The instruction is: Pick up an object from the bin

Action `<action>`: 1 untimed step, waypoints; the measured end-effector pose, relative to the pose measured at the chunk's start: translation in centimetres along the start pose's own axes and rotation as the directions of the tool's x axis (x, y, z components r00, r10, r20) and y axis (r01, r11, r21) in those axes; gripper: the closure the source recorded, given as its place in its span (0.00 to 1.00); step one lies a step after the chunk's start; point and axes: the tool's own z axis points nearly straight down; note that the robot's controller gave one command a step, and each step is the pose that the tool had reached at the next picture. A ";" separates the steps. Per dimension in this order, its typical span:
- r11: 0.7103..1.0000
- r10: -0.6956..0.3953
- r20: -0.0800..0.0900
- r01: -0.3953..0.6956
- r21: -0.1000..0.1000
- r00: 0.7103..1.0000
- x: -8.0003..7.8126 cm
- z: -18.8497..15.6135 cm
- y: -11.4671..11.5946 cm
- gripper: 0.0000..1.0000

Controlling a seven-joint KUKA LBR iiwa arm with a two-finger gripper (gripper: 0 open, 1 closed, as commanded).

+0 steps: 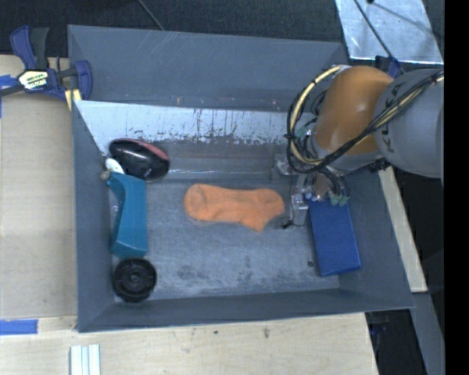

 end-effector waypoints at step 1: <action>0.999 -0.047 0.006 0.047 0.001 0.999 0.2 -0.7 4.2 0.00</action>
Offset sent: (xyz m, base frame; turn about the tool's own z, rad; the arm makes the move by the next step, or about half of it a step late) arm -0.0007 0.0489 0.0064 -0.1926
